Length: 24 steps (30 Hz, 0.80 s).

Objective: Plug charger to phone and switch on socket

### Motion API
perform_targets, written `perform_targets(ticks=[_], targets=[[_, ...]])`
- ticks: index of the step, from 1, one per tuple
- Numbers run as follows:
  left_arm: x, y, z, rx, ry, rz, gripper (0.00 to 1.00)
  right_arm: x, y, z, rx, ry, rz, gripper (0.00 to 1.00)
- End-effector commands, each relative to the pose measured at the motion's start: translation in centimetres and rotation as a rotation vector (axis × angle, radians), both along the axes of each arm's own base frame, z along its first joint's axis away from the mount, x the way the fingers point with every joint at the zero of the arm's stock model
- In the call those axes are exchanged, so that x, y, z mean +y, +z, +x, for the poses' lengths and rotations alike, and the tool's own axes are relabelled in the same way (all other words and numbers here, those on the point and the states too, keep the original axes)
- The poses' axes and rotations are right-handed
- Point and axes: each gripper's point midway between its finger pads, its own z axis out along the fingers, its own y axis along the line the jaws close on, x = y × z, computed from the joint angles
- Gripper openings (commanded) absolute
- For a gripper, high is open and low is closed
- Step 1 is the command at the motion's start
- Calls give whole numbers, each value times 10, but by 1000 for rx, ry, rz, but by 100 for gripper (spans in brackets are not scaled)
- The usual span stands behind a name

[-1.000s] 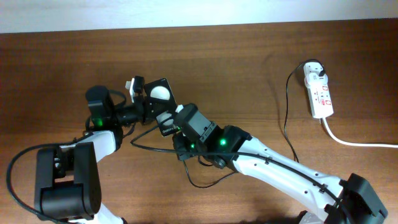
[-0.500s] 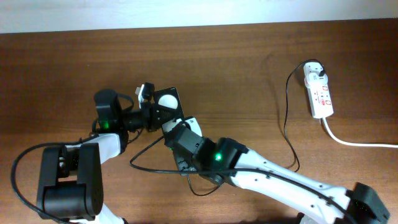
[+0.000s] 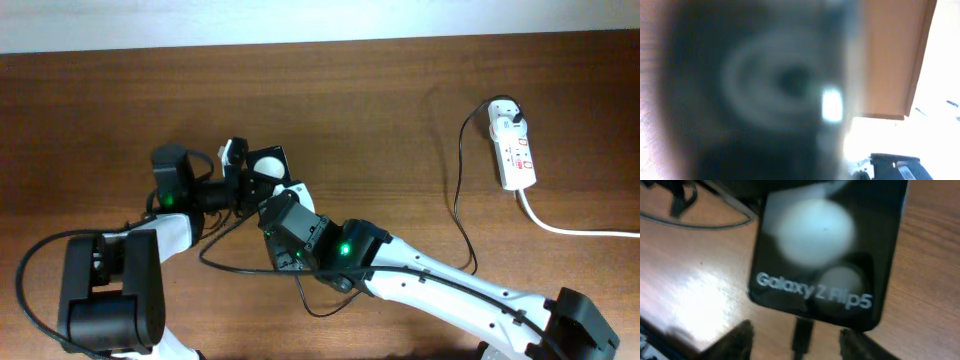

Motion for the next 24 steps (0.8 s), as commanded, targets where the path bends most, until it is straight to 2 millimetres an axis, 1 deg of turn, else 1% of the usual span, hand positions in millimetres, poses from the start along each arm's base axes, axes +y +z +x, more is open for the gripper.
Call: perform_targets(ticks=[1,2,3,4,5,6,7,9,10,11,12,13,14,15,16,17,18,19,21,23,24], targets=[[-4,3,-10,-90,-53,-15,0,-14,52,-8,-15,-7,75,72],[-4,3,-9,-110,-49,-12,0,-24,75,-16,-30,-8,108,83],[-4,2,-8,-111,-42,-7,0,-35,92,-22,-44,-23,141,86],[-3,1,-6,-110,-30,1,0,-43,105,-26,-64,-32,163,91],[-3,-1,-2,-109,-6,16,0,-62,125,-31,-109,-53,183,94],[-4,-4,2,-109,15,32,0,-75,133,-33,-135,-72,178,98],[-12,-6,2,-107,11,44,0,-103,143,-38,-179,-114,146,99],[-37,-12,-1,-96,0,82,0,-134,146,-42,-220,-165,83,99],[-61,-13,1,-111,-2,119,0,-144,145,-45,-221,-173,62,99],[-76,-10,3,-137,-6,135,0,-149,144,-47,-221,-177,47,99],[-96,0,7,-181,-16,146,0,-155,141,-48,-219,-183,19,99],[-111,10,10,-219,-24,147,0,-160,138,-48,-221,-192,-5,98],[-126,14,15,-237,-24,182,0,-164,136,-50,-215,-194,-25,99],[-133,6,20,-242,-19,266,0,-168,133,-51,-191,-241,-23,99],[-134,-6,21,-246,-24,373,0,-177,129,-52,-172,-309,-35,99],[-133,-15,21,-269,-41,465,0,-187,127,-53,-162,-371,-52,99],[-130,-22,21,-275,-43,525,0,-194,125,-53,-155,-410,-63,99],[-128,-29,21,-264,-43,557,0,-204,123,-54,-147,-487,-69,99],[-130,-39,22,-260,-63,551,0,-207,124,-52,-150,-527,-61,99],[-142,-41,17,-301,-157,474,0,-207,124,-52,-152,-527,-63,99],[-145,-53,20,-286,-176,471,0,-205,122,-52,-143,-523,-67,99]])
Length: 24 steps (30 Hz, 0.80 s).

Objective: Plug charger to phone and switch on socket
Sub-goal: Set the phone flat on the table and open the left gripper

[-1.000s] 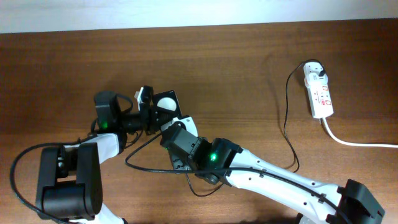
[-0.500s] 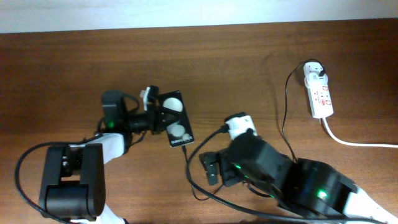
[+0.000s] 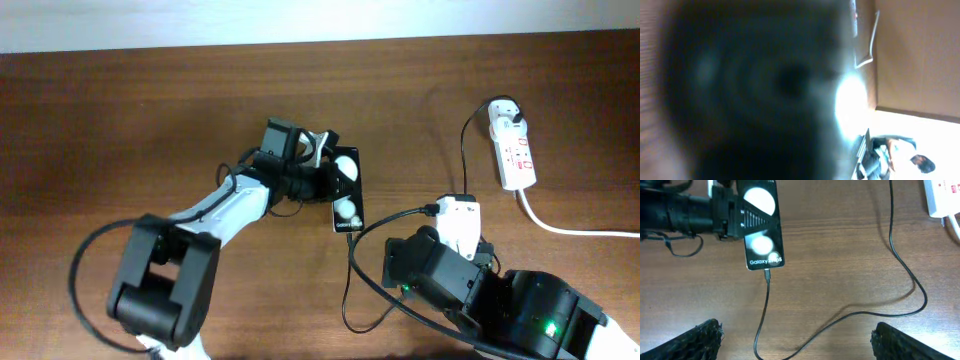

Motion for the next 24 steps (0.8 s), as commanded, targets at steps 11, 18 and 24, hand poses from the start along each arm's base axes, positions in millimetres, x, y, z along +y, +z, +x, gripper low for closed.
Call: perform_targets(ticks=[11,18,24], targets=[[3,-57,22,-29,-2,119,6,24,-31,12,98,-6,-95,99],[5,-59,18,-6,-4,129,33,28,-33,10,113,4,-78,99],[8,-62,19,-7,9,151,58,27,-33,10,116,4,-81,99]])
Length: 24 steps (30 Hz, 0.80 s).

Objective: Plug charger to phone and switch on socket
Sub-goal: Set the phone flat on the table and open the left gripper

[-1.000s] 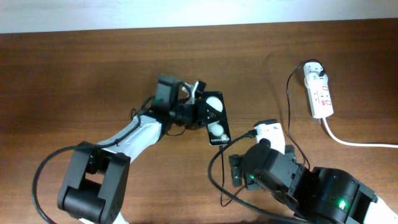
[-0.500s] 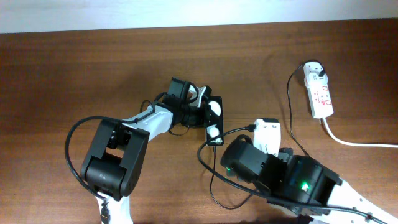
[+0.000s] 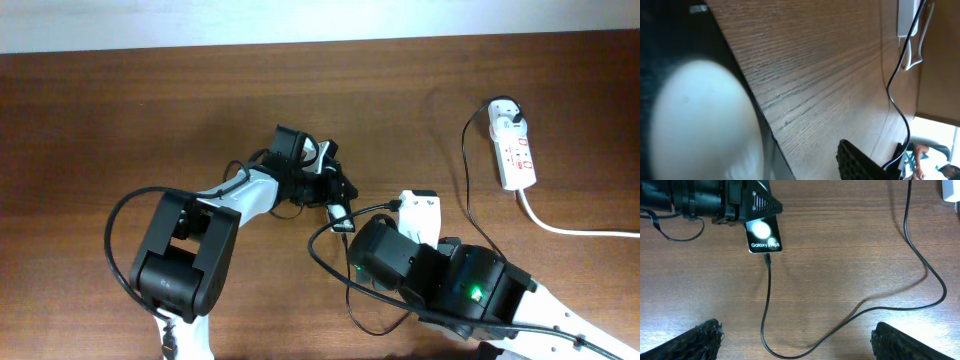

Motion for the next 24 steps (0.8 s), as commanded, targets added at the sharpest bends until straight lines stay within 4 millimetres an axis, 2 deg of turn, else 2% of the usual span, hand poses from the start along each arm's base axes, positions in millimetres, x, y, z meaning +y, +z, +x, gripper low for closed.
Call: perform_targets(ticks=[1,5,7,18,20,22,24], targets=[[0,1,7,-27,1,12,61,0,1,0,1,-9,7,99],[0,1,6,-25,1,13,82,0,1,0,1,-9,8,99],[0,1,6,-25,1,13,98,0,1,0,1,-9,8,99],[3,-3,2,1,4,31,99,5,-1,-5,39,7,33,99],[10,-10,1,15,25,82,99,5,-1,-5,39,7,33,99],[25,-24,-2,42,63,184,99,5,-1,-5,39,7,33,99],[31,-28,-1,38,79,220,99,5,-1,-5,39,6,33,99]])
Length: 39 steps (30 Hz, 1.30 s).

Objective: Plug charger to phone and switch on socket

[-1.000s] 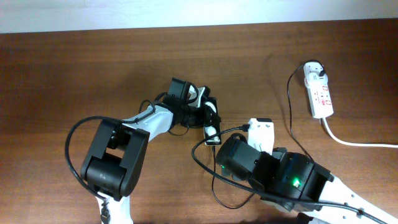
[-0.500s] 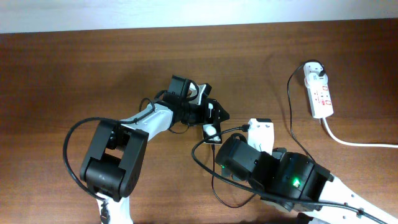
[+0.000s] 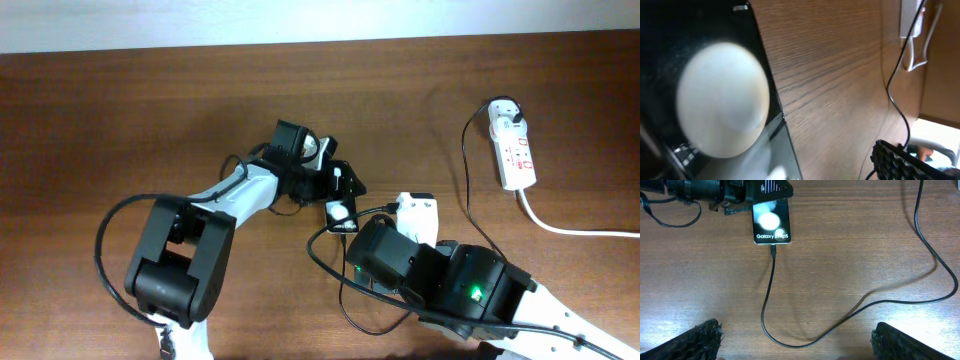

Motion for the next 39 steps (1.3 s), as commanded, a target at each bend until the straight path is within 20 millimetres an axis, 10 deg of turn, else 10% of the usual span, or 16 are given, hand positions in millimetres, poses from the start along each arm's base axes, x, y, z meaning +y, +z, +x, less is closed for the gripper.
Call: perform_targets(ticks=[1,17,39], targets=[[29,-39,1,11,74,191,99,1,2,1,0,-9,9,99],[63,-48,4,30,147,330,99,0,2,1,0,-10,9,99],[174,127,15,-353,477,585,99,0,2,1,0,-10,9,99]])
